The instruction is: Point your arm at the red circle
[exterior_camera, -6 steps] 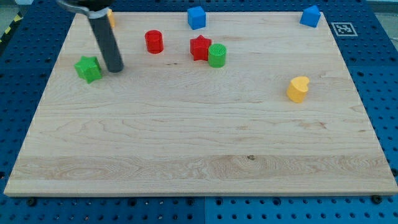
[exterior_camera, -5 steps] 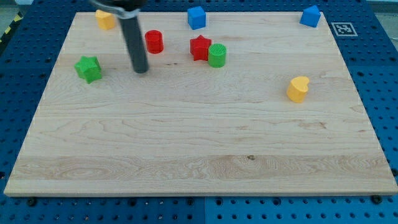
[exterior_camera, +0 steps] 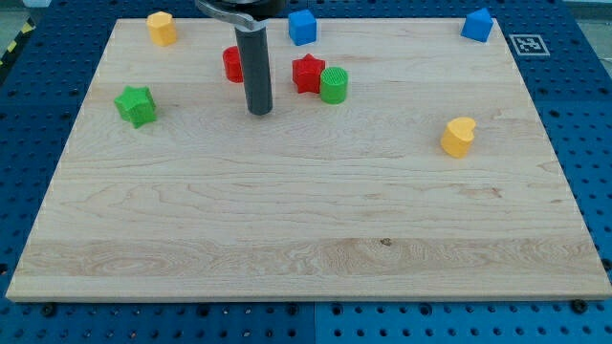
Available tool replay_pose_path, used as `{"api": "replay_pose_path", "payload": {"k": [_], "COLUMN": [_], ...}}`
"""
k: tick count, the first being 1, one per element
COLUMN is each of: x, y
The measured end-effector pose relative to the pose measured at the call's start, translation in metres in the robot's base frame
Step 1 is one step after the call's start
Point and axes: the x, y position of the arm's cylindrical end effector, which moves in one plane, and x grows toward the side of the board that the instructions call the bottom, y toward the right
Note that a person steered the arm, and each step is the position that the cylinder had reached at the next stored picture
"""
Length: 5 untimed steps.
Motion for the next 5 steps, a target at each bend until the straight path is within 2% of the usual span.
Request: {"api": "replay_pose_path", "payload": {"k": [2,5], "x": [-0.062,-0.102], "y": [0.0,-0.008]}}
